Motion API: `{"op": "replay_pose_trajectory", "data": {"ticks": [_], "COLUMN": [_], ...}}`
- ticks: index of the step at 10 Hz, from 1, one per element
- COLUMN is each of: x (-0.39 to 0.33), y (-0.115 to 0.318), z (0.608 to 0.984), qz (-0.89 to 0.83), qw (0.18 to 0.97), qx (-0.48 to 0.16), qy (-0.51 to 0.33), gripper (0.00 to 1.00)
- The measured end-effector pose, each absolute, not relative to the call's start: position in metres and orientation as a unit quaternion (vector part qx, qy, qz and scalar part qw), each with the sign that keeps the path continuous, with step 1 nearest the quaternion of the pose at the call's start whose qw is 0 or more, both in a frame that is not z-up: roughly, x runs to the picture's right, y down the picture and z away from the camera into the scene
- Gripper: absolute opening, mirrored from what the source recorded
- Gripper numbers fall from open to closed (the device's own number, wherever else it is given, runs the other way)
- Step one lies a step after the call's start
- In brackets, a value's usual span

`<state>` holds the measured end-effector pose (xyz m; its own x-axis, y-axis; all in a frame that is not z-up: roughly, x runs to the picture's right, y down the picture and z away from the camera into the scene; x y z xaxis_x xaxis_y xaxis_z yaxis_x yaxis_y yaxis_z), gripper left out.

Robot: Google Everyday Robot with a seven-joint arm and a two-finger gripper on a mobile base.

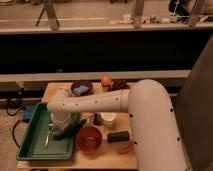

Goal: Wipe tray with towel

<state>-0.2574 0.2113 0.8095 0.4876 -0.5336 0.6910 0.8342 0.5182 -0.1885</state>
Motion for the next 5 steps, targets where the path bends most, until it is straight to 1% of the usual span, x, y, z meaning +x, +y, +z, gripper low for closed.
{"op": "replay_pose_trajectory", "data": {"ticks": [5], "x": [-0.255], "y": [0.218], "z": [0.828], "qz": [-0.418], "qw": [0.809], "qx": [-0.291], "qy": [-0.292], "gripper": [0.00]}}
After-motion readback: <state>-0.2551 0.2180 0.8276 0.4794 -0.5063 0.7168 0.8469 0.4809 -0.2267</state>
